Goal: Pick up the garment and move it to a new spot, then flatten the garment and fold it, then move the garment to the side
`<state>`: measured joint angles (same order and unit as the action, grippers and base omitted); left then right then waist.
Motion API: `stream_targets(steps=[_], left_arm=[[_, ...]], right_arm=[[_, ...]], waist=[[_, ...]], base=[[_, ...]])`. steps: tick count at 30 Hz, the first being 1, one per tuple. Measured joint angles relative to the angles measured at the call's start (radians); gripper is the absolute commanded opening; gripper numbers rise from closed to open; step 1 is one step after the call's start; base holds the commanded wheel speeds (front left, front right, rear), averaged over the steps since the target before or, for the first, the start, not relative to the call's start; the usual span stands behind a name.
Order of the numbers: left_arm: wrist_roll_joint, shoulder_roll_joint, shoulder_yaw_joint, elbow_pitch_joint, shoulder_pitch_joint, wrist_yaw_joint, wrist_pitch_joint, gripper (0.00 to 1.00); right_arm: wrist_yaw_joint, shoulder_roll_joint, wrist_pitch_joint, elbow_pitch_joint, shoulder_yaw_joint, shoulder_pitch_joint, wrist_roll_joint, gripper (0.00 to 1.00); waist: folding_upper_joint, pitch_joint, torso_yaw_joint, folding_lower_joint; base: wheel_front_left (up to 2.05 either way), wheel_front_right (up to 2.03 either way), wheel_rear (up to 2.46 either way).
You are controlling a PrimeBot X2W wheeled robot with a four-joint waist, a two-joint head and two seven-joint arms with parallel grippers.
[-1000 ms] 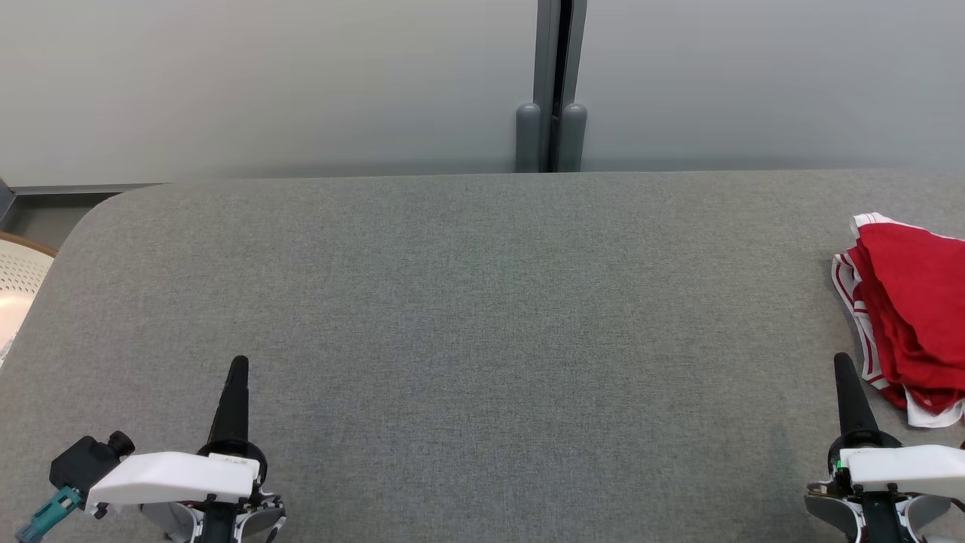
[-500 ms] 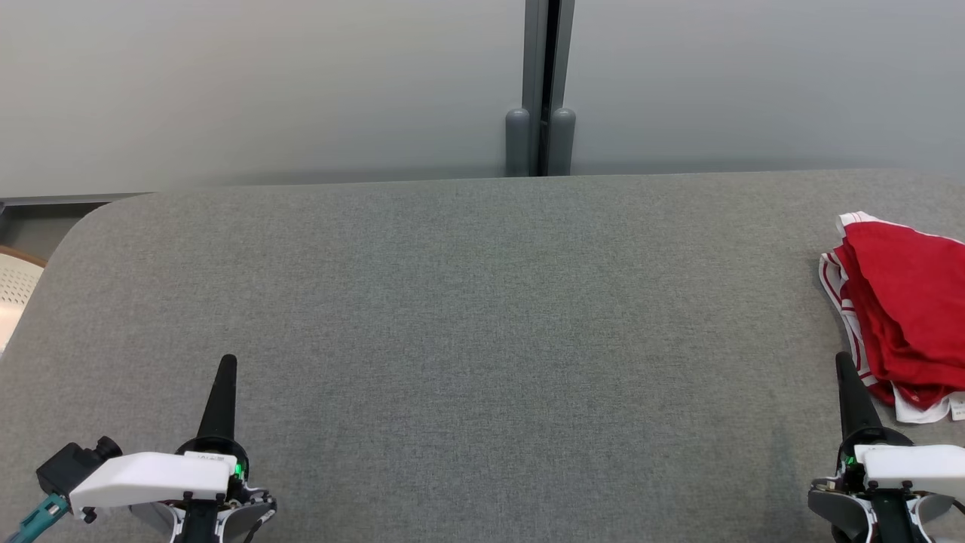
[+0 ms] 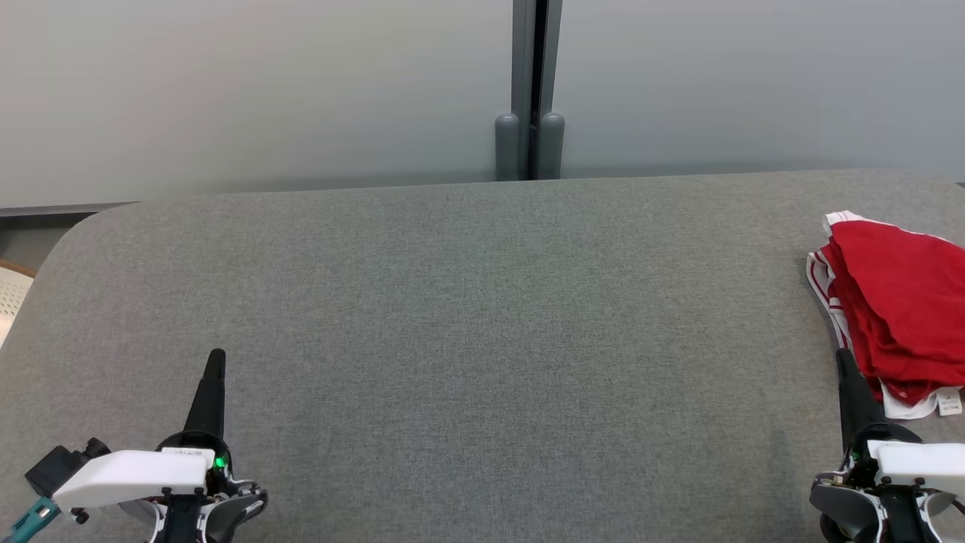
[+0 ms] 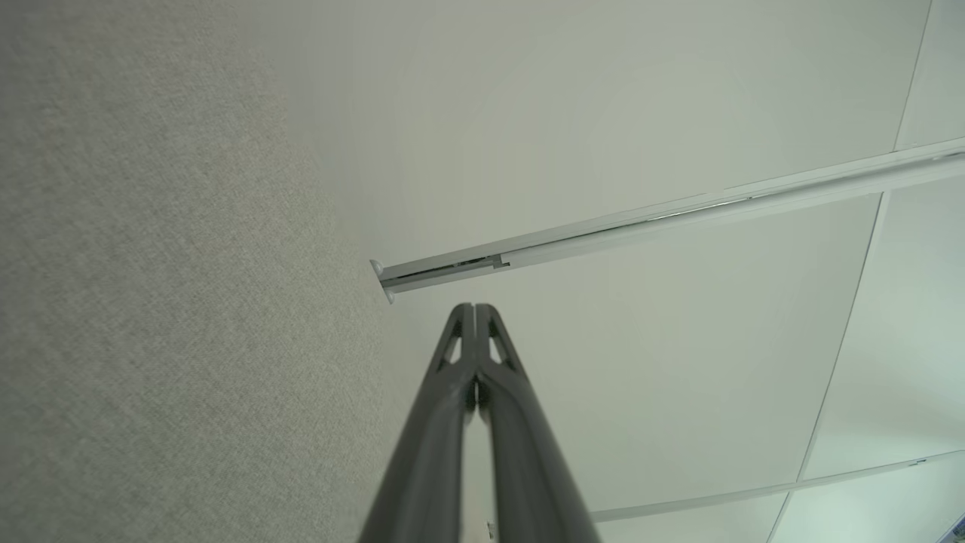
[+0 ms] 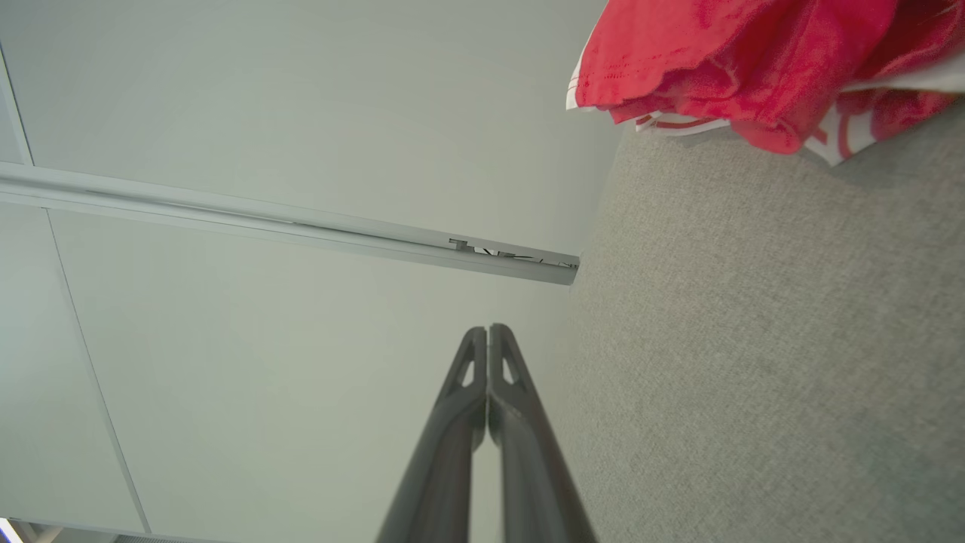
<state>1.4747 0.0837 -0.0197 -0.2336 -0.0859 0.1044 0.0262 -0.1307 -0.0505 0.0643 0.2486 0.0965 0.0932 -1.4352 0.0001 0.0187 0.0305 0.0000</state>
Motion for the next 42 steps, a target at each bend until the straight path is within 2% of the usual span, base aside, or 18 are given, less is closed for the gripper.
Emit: stream_targets(steps=[27,42], left_arm=[[0.168,-0.004,-0.05,-0.009,-0.011,0.025,0.053,0.0],[0.17,-0.008,-0.058,-0.009,-0.011,0.026,0.059,0.0]], right_arm=[[0.0,0.001,0.05,-0.002,0.019,0.01,-0.172,0.0],[0.0,0.001,0.05,-0.002,0.019,0.01,-0.174,0.0]], waist=[[0.0,-0.016,-0.03,0.0],[0.0,-0.016,-0.031,0.0]], base=[[0.0,0.0,0.0],[0.0,0.0,0.0]])
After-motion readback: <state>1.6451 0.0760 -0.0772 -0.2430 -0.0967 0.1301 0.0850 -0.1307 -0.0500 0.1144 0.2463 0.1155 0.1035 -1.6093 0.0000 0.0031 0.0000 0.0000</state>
